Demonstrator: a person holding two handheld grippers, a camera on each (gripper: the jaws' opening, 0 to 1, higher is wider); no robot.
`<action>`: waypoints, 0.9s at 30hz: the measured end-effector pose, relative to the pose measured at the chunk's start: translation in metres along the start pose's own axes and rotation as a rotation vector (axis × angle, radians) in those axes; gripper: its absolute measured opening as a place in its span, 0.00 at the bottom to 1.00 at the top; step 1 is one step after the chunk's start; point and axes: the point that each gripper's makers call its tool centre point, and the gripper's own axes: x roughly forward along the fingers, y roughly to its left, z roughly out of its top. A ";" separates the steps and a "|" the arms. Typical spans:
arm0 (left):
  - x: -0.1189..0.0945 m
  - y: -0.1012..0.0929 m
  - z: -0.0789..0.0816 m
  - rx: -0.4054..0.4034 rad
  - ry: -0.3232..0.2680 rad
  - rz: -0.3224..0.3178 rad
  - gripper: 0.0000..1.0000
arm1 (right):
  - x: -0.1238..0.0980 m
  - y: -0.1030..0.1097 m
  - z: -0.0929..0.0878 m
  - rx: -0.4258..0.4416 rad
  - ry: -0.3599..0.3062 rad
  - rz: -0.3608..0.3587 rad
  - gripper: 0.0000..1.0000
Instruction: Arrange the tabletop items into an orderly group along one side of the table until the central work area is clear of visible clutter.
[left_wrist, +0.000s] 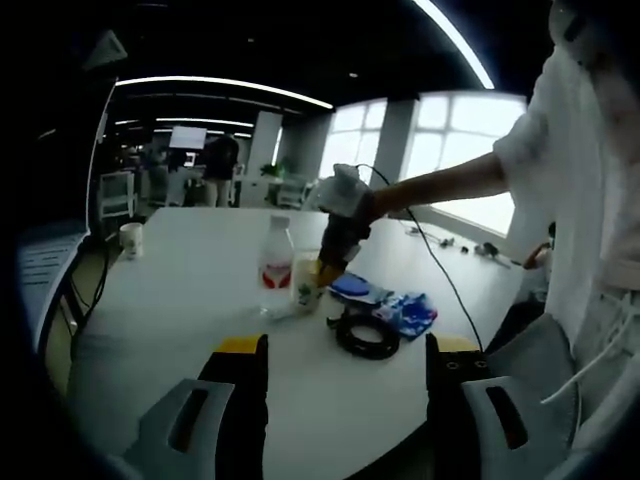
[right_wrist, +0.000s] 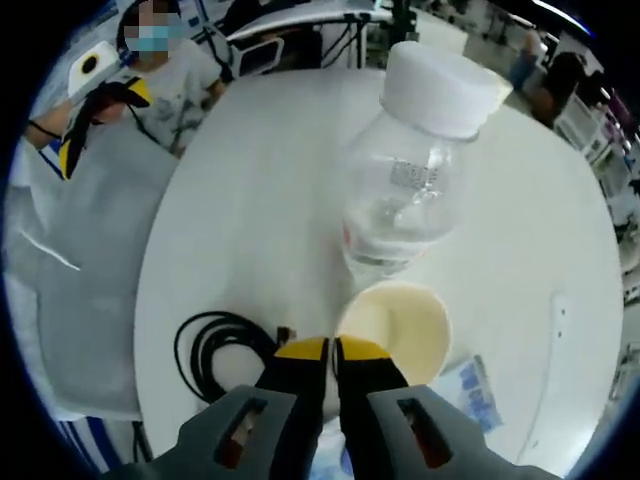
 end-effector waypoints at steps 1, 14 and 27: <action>0.000 0.000 0.000 0.000 0.001 -0.001 0.60 | 0.000 -0.001 0.000 0.001 0.001 -0.002 0.00; -0.001 0.000 0.000 -0.001 0.000 -0.006 0.60 | 0.001 -0.002 0.001 -0.012 0.006 -0.008 0.08; -0.001 -0.001 0.000 -0.007 -0.003 -0.009 0.61 | -0.012 0.002 0.002 -0.007 -0.016 -0.021 0.16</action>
